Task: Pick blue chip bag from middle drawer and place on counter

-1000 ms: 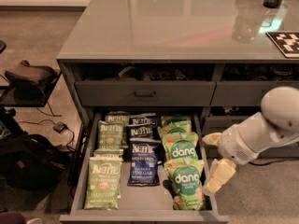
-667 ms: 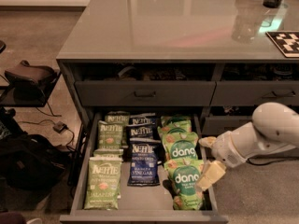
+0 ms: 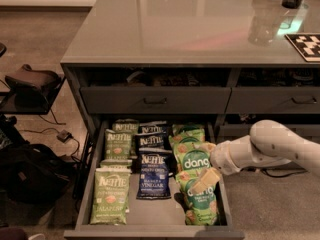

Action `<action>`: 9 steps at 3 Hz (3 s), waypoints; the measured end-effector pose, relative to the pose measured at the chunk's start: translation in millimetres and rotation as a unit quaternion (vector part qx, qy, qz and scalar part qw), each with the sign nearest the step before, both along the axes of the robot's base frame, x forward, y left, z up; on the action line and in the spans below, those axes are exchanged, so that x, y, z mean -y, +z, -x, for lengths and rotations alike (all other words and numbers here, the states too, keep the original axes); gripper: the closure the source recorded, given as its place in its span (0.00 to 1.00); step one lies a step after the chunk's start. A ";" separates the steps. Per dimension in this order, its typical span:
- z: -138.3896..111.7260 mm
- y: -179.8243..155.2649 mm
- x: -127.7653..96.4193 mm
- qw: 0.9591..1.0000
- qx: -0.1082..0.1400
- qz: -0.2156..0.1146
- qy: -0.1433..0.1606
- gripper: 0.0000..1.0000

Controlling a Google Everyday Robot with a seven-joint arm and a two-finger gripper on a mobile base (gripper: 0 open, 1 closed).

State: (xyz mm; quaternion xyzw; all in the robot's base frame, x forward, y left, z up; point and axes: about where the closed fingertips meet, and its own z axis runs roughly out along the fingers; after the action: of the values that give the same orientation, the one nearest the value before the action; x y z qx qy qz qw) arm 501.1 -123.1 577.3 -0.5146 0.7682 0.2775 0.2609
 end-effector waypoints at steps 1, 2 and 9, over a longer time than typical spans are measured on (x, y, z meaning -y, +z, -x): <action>-24.7 10.5 -39.1 0.998 0.051 -0.005 0.037 0.00; -24.8 10.4 -39.1 0.998 0.051 -0.005 0.037 0.00; -114.0 -158.6 -114.8 0.994 0.029 0.105 -0.003 0.00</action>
Offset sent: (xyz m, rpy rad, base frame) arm 0.0220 0.0337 0.0090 0.0084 -0.0886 0.0636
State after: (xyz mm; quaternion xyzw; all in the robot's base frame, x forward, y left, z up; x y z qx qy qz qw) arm 615.1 -8.3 418.7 -0.5445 0.7869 0.1797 0.2281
